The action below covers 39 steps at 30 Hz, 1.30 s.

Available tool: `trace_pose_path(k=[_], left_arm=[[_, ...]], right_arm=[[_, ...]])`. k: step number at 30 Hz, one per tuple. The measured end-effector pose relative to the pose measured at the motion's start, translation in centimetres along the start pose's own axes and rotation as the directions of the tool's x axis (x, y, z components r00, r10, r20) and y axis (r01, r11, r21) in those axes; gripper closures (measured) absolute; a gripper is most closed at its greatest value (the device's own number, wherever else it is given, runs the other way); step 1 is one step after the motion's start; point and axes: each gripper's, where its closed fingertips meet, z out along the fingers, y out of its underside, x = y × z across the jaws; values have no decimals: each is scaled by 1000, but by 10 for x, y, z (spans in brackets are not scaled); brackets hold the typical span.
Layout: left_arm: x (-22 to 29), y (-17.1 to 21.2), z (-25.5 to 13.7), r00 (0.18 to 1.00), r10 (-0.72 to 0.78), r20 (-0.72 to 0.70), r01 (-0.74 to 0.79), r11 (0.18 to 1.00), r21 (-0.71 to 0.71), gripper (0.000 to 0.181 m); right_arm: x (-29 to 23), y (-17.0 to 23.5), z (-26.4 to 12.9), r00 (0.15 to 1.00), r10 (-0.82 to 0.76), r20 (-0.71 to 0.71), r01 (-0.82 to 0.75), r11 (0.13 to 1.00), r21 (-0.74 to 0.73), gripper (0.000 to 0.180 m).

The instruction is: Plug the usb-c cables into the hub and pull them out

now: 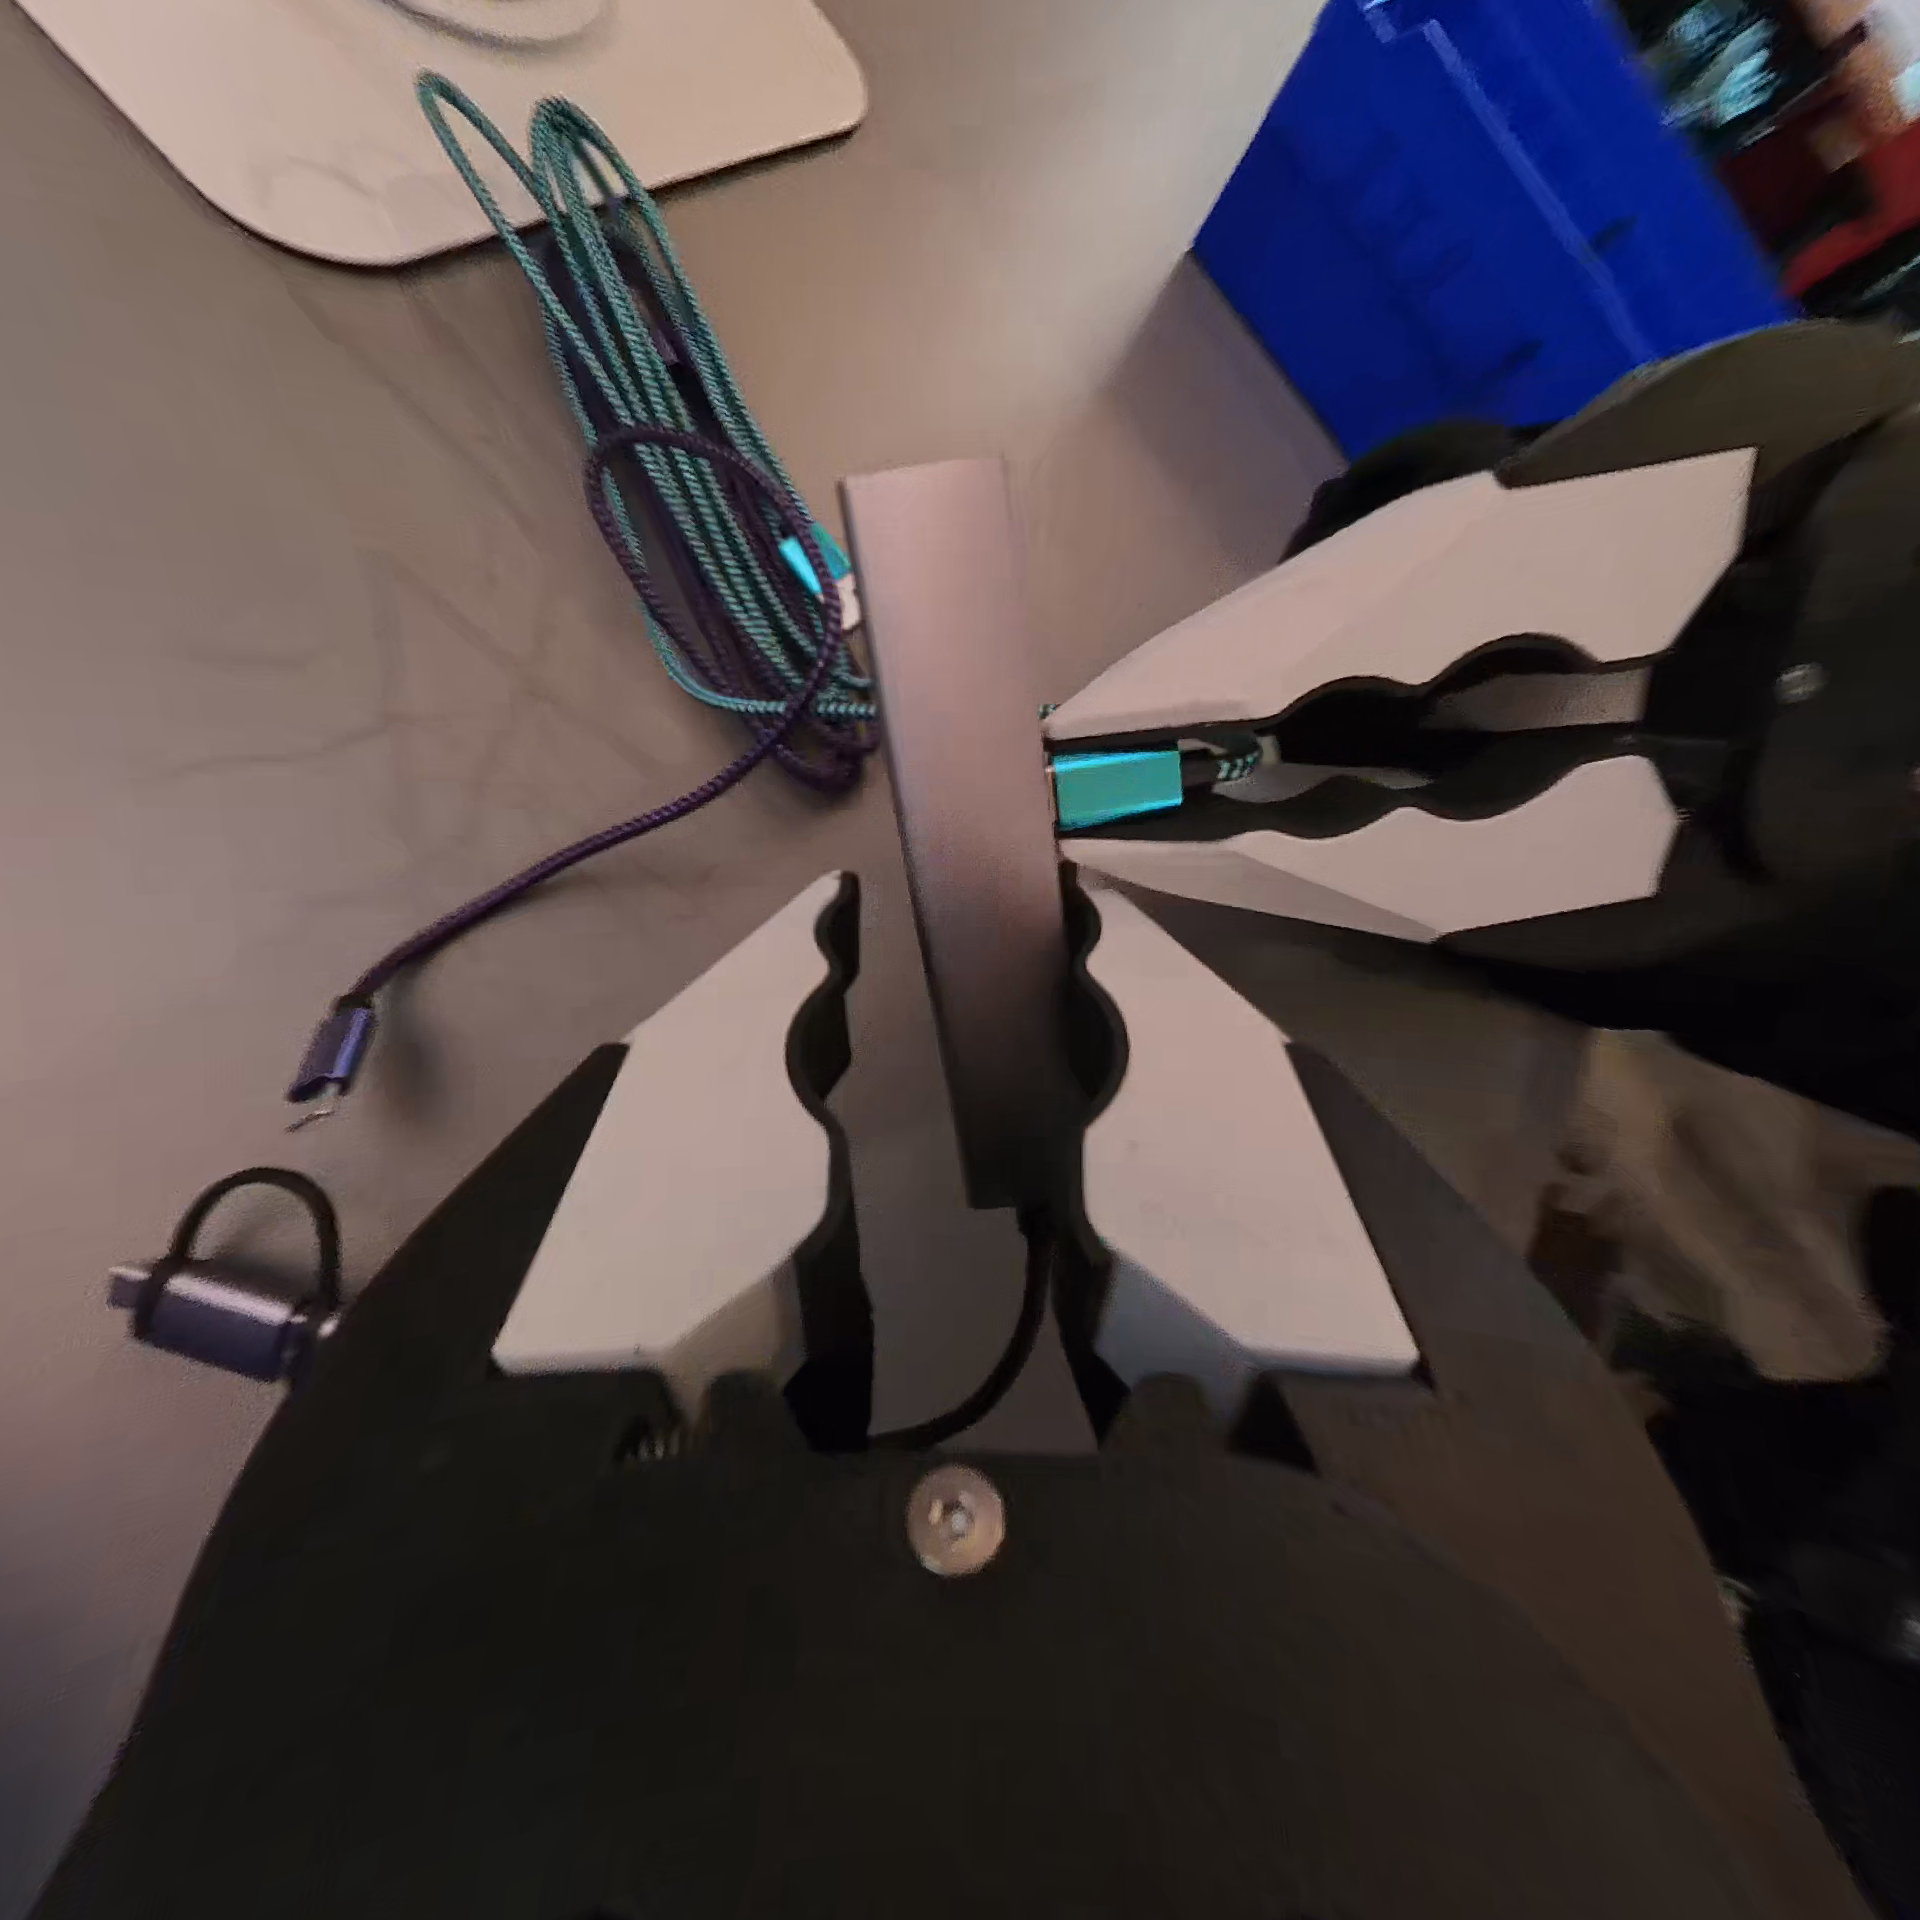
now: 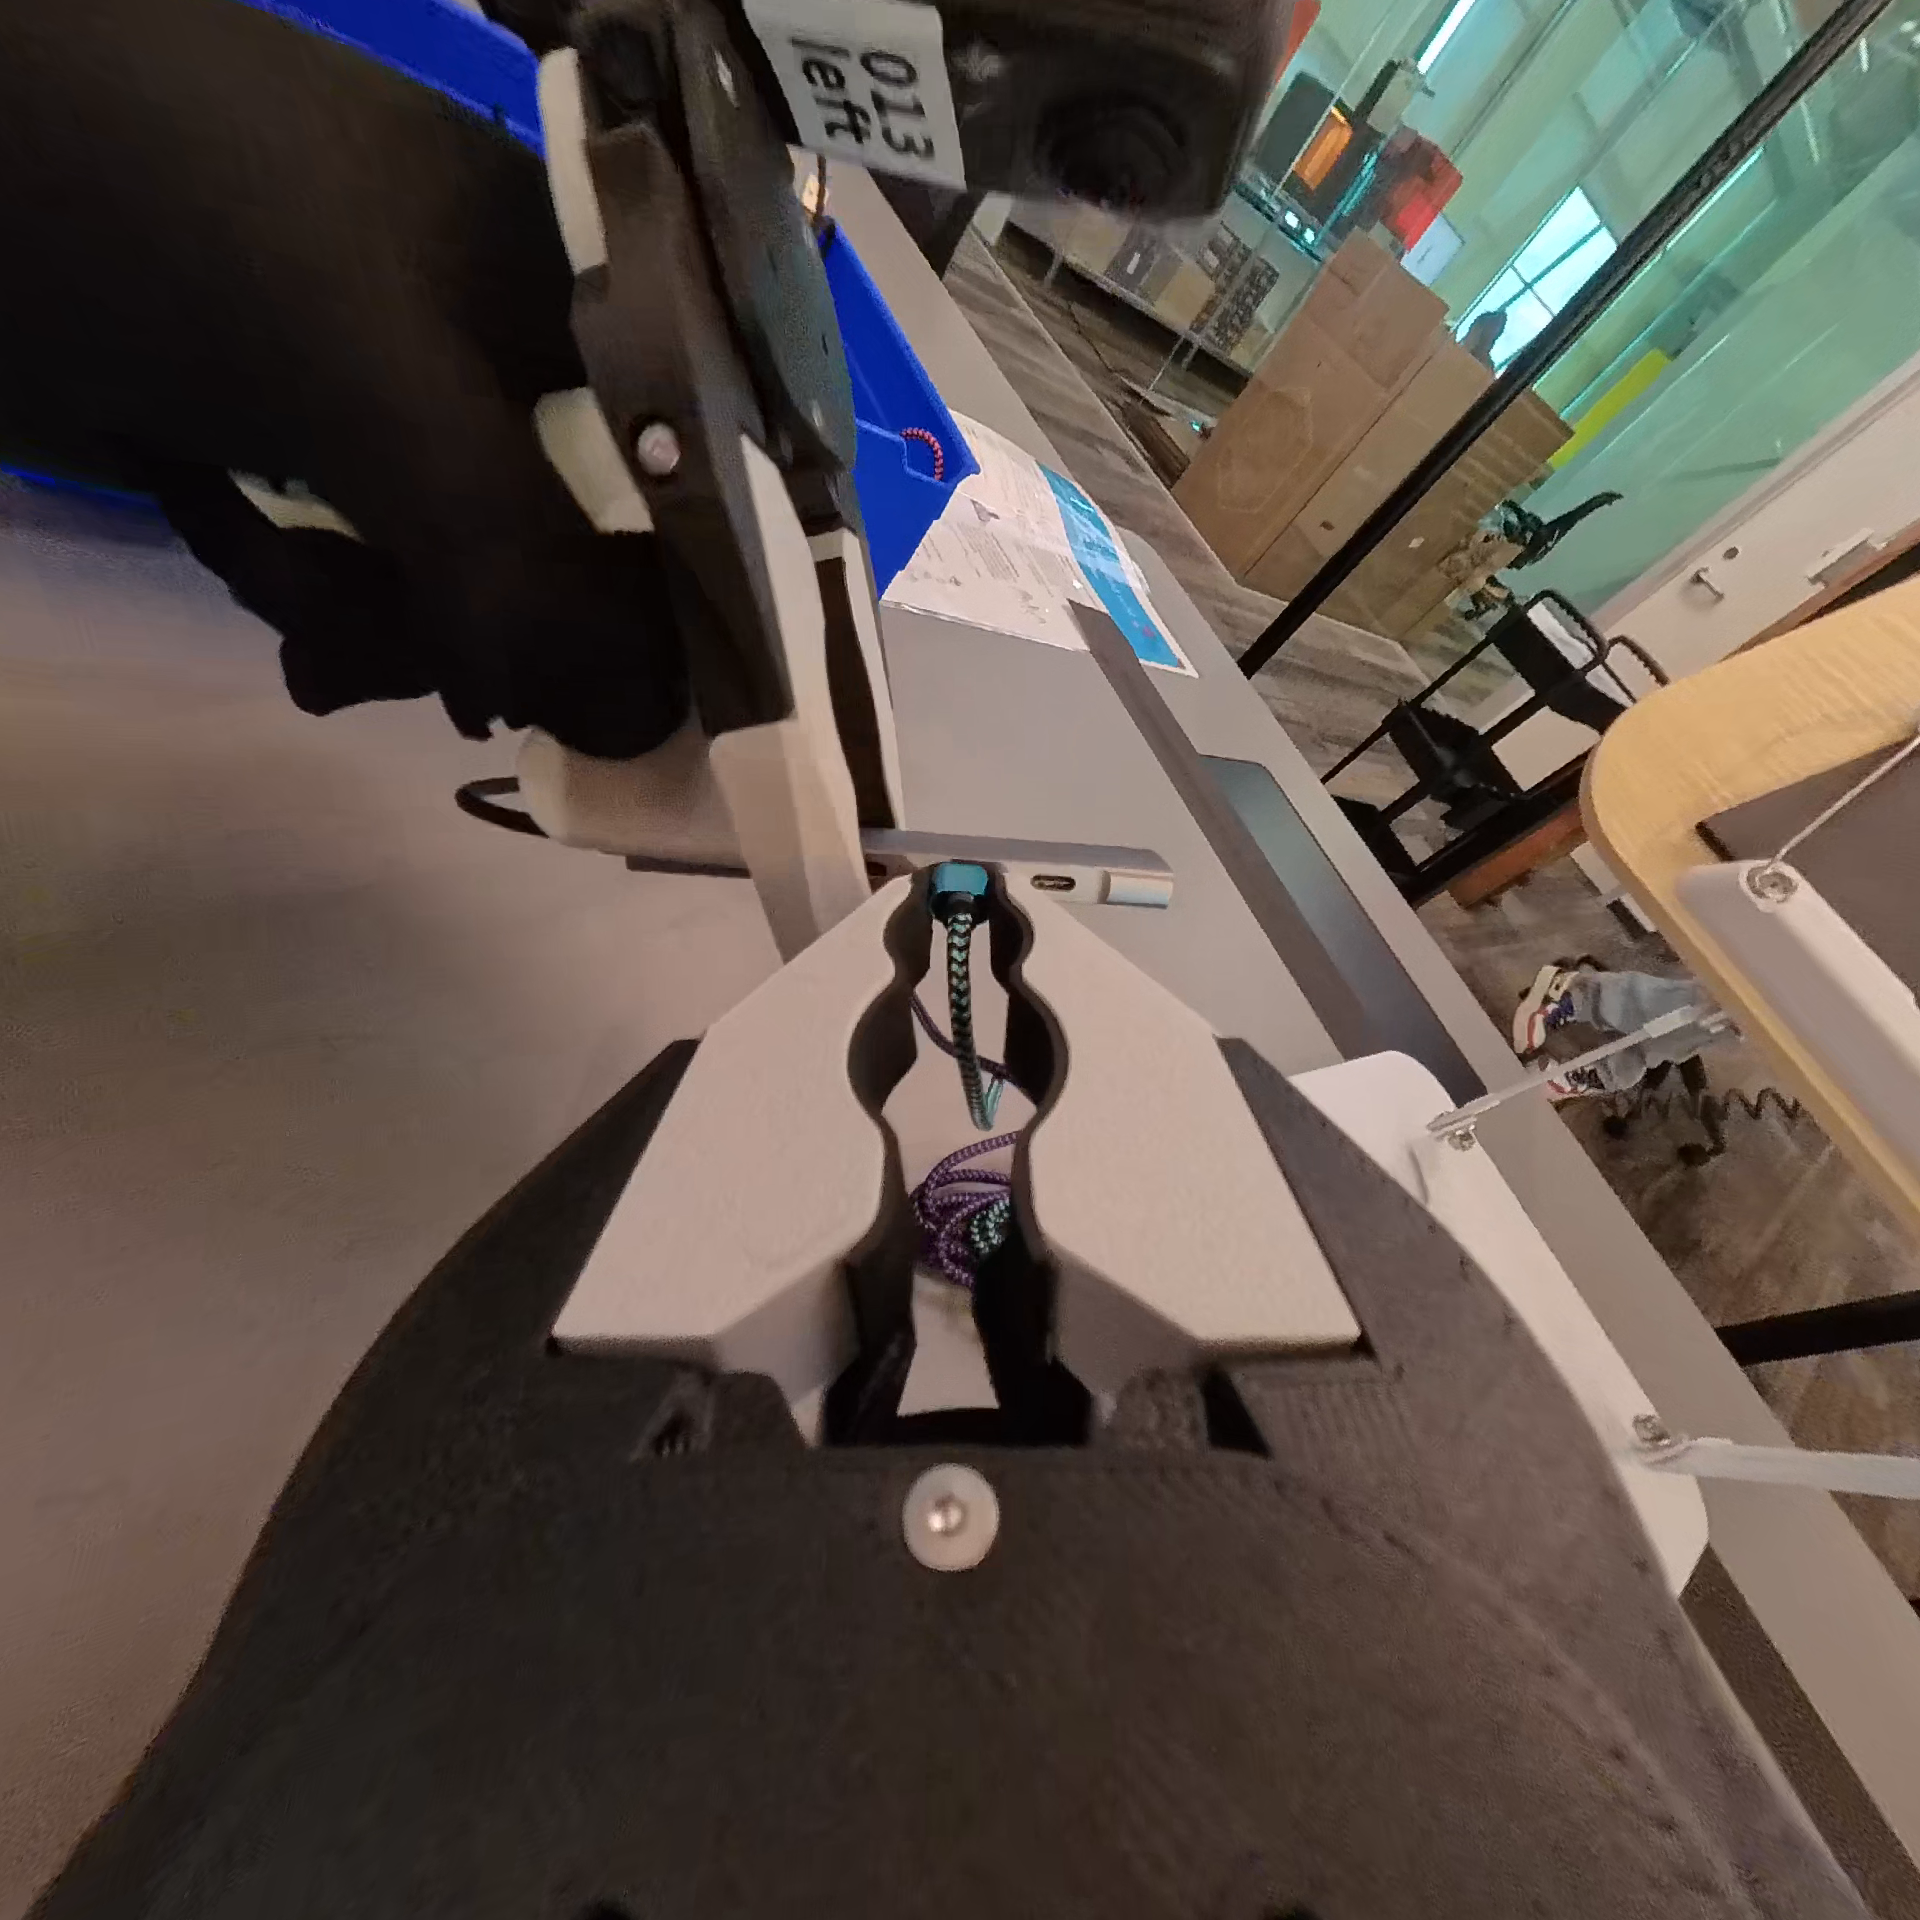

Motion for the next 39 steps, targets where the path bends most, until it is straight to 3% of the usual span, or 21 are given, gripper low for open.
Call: trace_pose_path(k=[3,6,15,27,39], left_arm=[[-1,-3,3,994,70,82,-71,997,7,162],[-7,-2,5,983,96,158,-94,995,-17,163],[0,5,5,998,-24,-62,20,997,-70,165],[-8,11,19,992,-40,-119,25,991,-132,165],[0,3,11,998,26,-61,-31,996,-85,160]], right_arm=[[0,3,2,999,48,-1,-48,999,-20,172],[1,6,3,998,63,-11,-63,997,-37,172],[-3,3,6,999,52,-2,-53,998,-24,171],[-3,22,13,995,95,-31,-98,986,-133,172],[3,7,5,991,130,-21,-130,991,-25,171]])
